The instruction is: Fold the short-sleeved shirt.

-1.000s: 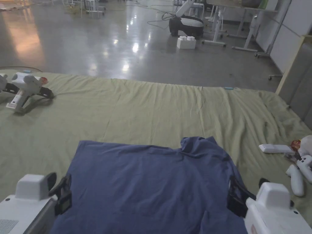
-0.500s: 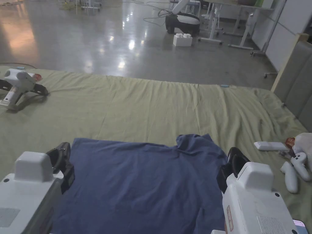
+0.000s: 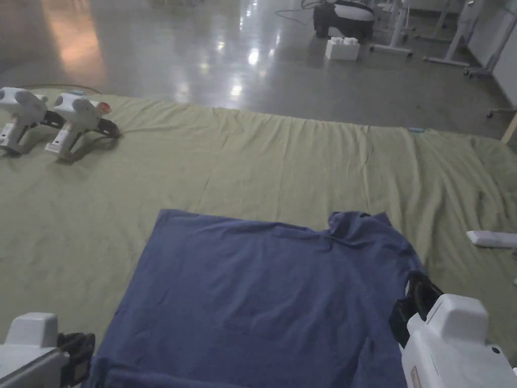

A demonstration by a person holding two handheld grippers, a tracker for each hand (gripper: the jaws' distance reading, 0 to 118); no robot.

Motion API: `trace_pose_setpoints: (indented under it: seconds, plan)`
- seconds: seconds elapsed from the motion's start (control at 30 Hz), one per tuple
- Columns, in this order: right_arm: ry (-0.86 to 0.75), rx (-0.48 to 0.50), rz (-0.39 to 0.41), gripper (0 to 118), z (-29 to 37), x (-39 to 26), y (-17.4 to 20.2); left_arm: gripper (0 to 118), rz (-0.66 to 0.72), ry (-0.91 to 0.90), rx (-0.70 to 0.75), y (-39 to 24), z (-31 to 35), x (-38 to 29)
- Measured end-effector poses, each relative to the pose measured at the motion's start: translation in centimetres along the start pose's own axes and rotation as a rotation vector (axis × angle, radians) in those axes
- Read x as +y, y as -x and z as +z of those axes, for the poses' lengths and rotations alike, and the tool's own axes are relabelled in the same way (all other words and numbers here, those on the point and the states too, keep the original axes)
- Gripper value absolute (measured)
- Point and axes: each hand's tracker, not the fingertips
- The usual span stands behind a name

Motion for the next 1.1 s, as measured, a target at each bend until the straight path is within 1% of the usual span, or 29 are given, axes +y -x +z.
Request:
trace_pose_setpoints:
  seconds: [0.07,0.1,0.23,0.27,0.3,0.33,0.37,0.4,0.43,0.47,0.53,0.57,0.6,0.63,0.67,0.7,0.77,0.8,0.83,0.87,0.9,1.0,1.03,1.1]
  plan:
    - [0.014,0.001,-0.003,0,0.1,-0.3,-0.1,56,0.02,0.034,-0.01,0.4,-1.0,-0.6]
    - [0.022,0.001,-0.003,0,0.0,-0.4,-0.2,67,0.038,0.075,-0.004,1.1,-1.9,-0.7]
    - [0.047,-0.01,-0.005,0,0.0,-1.0,-0.9,68,0.039,0.171,0.047,1.1,-4.9,-1.3]
    - [0.054,-0.016,-0.01,0,0.0,-1.1,-1.2,66,0.03,0.185,0.058,0.9,-5.7,-1.5]
    - [0.066,-0.024,-0.019,0,-0.1,-1.2,-1.4,57,0.022,0.218,0.078,0.6,-6.4,-1.8]
    - [0.079,-0.03,-0.028,0,0.1,-1.3,-1.7,52,0.011,0.248,0.074,0.2,-6.9,-1.9]
    - [0.088,-0.034,-0.036,0,0.1,-1.5,-2.0,51,-0.001,0.222,0.081,-1.0,-6.6,-2.3]
    - [0.096,-0.041,-0.041,0,0.2,-1.6,-2.3,49,-0.032,0.192,0.128,-1.5,-6.7,-2.4]
    - [0.103,-0.049,-0.043,0,0.2,-1.8,-2.5,45,-0.036,0.207,0.128,-1.9,-6.8,-2.4]
    - [0.113,-0.06,-0.043,0,0.4,-2.0,-2.8,39,-0.035,0.21,0.127,-2.1,-6.8,-2.2]
    - [0.141,-0.072,-0.036,0,0.4,-2.3,-3.4,13,-0.039,0.216,0.106,-2.8,-6.1,-1.9]
    - [0.156,-0.076,-0.034,0,0.5,-2.5,-3.8,4,-0.042,0.221,0.078,-3.0,-6.2,-1.7]
    - [0.181,-0.082,-0.024,0,0.5,-2.8,-4.2,3,-0.04,0.226,0.048,-3.1,-6.3,-1.6]
    - [0.222,-0.092,-0.002,2,0.4,-3.0,-4.5,3,-0.037,0.228,0.057,-3.0,-6.1,-1.6]
    - [0.261,-0.097,0.019,8,0.3,-3.1,-4.8,3,-0.047,0.232,0.063,-3.2,-6.1,-1.6]
    - [0.305,-0.124,0.05,16,0.2,-3.4,-5.3,3,-0.058,0.233,0.062,-3.2,-5.9,-1.6]
    - [0.373,-0.138,0.065,31,0.3,-4.1,-6.7,3,-0.054,0.226,0.058,-3.0,-5.3,-1.5]
    - [0.436,-0.146,0.079,62,0.3,-4.5,-7.4,3,-0.051,0.22,0.053,-3.0,-5.0,-1.5]
    - [0.497,-0.139,0.074,80,0.3,-5.0,-8.1,3,-0.053,0.216,0.052,-3.0,-4.9,-1.5]
    - [0.543,-0.134,0.067,87,0.5,-5.6,-8.8,3,-0.055,0.211,0.051,-3.0,-4.7,-1.5]
    - [0.595,-0.116,0.059,86,0.7,-6.2,-9.5,3,-0.053,0.207,0.05,-2.7,-4.5,-1.6]
    - [0.674,-0.077,0.03,86,1.9,-8.2,-10.7,3,-0.038,0.196,0.044,-2.6,-4.2,-1.6]
    - [0.69,-0.069,0.032,86,2.1,-8.7,-10.9,3,-0.037,0.194,0.044,-2.5,-4.2,-1.6]
    - [0.73,-0.055,0.081,86,2.0,-9.8,-11.0,3,-0.038,0.188,0.045,-2.6,-4.1,-1.8]
